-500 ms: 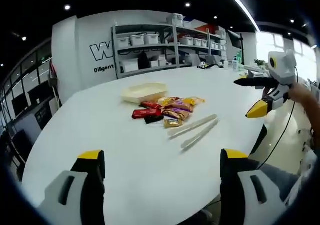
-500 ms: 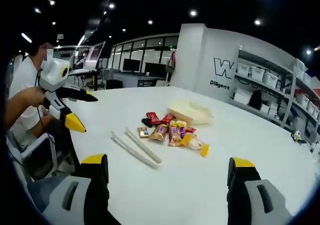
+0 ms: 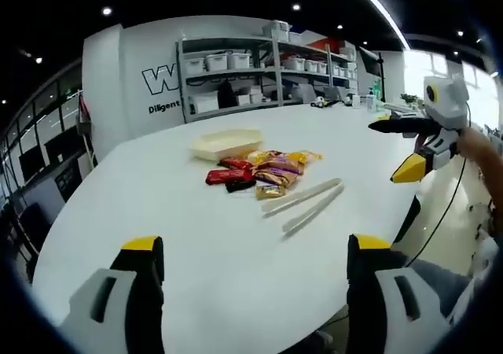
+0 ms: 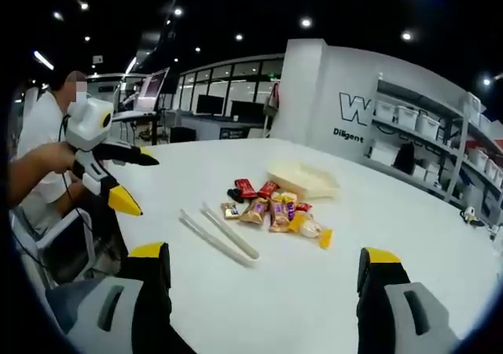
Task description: Place the target food into the container with the food tongs after gripping and lifting it, then release it inside without dropping or visibly crushing the food.
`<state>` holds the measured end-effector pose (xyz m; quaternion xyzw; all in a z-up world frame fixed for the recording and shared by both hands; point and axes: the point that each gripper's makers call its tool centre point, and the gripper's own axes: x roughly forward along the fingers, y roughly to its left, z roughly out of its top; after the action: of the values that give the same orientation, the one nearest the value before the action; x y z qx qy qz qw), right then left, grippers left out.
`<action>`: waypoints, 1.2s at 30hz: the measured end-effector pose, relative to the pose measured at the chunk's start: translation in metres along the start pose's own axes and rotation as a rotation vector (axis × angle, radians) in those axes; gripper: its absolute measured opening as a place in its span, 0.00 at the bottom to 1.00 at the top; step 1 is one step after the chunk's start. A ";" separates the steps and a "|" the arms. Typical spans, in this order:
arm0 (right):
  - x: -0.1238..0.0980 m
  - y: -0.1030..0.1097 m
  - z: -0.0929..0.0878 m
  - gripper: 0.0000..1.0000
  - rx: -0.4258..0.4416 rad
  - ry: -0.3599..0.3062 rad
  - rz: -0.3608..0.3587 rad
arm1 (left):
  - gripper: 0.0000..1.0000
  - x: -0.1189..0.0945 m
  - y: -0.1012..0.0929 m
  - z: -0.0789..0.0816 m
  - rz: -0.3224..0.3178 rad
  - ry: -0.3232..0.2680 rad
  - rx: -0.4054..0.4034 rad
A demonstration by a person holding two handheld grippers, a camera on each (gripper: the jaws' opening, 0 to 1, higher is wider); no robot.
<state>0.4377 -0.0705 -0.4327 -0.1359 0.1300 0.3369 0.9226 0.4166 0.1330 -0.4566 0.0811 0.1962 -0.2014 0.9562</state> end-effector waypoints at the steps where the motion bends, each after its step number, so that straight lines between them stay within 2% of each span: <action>1: 0.000 0.000 -0.001 0.99 0.003 0.002 0.001 | 0.97 0.001 -0.001 0.001 -0.008 -0.005 -0.006; 8: -0.002 -0.005 -0.001 0.99 -0.011 -0.001 -0.021 | 0.98 0.003 -0.006 0.004 -0.023 -0.012 -0.014; 20: -0.004 -0.003 -0.002 0.99 0.006 0.004 -0.009 | 0.96 0.007 -0.007 -0.006 -0.029 0.003 -0.002; 22: -0.006 0.000 0.002 0.99 0.038 -0.010 0.004 | 0.96 0.007 -0.007 -0.006 -0.030 0.002 0.003; 33: -0.007 0.010 -0.001 0.99 0.050 -0.013 0.030 | 0.94 0.010 -0.003 -0.005 -0.010 0.012 0.012; 36: -0.009 0.014 0.004 0.99 0.070 -0.037 0.055 | 0.94 0.011 -0.003 -0.003 -0.008 0.009 0.021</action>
<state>0.4225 -0.0635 -0.4284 -0.0940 0.1283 0.3596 0.9194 0.4238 0.1272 -0.4636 0.0911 0.1988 -0.2066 0.9537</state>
